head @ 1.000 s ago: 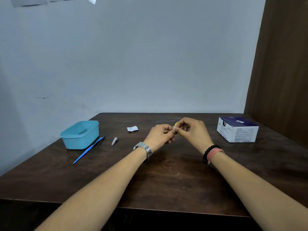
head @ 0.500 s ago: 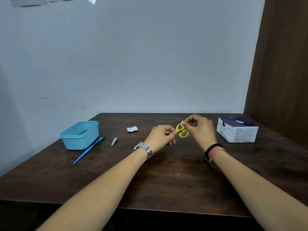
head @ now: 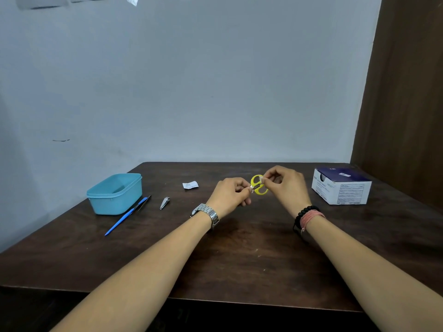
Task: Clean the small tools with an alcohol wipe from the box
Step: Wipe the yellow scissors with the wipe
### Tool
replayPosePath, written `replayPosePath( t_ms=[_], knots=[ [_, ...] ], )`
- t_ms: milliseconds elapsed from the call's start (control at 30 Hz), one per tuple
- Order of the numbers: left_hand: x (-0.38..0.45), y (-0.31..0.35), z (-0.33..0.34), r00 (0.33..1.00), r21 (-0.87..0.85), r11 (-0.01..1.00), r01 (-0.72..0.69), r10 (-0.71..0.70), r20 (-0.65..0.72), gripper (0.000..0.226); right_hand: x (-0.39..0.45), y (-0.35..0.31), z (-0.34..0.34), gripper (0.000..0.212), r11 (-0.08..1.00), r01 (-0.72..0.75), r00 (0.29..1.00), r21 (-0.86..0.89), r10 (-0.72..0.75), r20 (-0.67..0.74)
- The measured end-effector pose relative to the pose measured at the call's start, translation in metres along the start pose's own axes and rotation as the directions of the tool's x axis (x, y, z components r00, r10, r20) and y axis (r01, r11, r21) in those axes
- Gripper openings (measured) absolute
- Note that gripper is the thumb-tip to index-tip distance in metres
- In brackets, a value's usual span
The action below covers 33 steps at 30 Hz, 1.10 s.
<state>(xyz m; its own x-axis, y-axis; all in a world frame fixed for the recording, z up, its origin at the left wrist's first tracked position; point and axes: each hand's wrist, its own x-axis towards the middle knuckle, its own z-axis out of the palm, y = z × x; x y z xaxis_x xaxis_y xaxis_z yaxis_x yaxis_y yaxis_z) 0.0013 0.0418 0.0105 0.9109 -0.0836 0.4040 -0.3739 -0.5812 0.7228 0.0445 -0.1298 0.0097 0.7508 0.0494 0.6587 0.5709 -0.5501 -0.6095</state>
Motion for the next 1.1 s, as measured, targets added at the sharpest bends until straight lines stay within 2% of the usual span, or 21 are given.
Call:
replayPosePath(
  t_ms=[133,300,400,567,667,800,933,1100],
  knots=[
    [-0.002,0.002,0.001,0.998,0.021,0.999,-0.024,0.023,0.053,0.012,-0.001,-0.002,-0.004,0.011,1.000,0.000,1.000,0.014,0.000,-0.027],
    [-0.002,0.000,0.001,0.997,0.045,0.998,-0.049,0.046,0.066,0.012,-0.005,-0.009,0.001,0.013,0.992,0.115,0.993,0.059,-0.117,0.034],
    [-0.002,0.000,0.001,0.997,0.065,0.996,-0.053,0.049,0.064,0.013,-0.007,-0.011,0.002,0.011,0.983,0.180,0.981,0.022,-0.181,0.068],
    [0.001,-0.002,0.000,0.998,0.107,0.993,-0.049,0.052,-0.024,0.013,0.000,-0.002,-0.001,0.011,0.998,0.051,0.998,0.029,-0.051,-0.029],
    [0.002,-0.005,-0.004,0.995,0.138,0.990,-0.037,0.049,-0.087,0.014,0.000,0.000,-0.004,0.009,0.998,0.012,1.000,0.054,-0.012,0.007],
    [0.004,-0.009,-0.009,0.987,0.180,0.984,-0.010,0.038,-0.154,0.014,-0.004,-0.006,-0.002,0.010,0.995,0.040,0.997,0.094,-0.046,0.058],
    [0.003,-0.008,-0.009,0.993,0.229,0.973,-0.023,0.049,-0.106,0.014,-0.005,-0.010,-0.003,0.009,0.989,0.072,0.993,0.129,-0.084,0.087],
    [0.006,-0.011,-0.005,0.996,0.302,0.952,-0.044,0.066,-0.063,0.013,-0.007,-0.010,0.000,0.007,0.989,0.114,0.973,0.097,-0.131,0.192]
  ],
)
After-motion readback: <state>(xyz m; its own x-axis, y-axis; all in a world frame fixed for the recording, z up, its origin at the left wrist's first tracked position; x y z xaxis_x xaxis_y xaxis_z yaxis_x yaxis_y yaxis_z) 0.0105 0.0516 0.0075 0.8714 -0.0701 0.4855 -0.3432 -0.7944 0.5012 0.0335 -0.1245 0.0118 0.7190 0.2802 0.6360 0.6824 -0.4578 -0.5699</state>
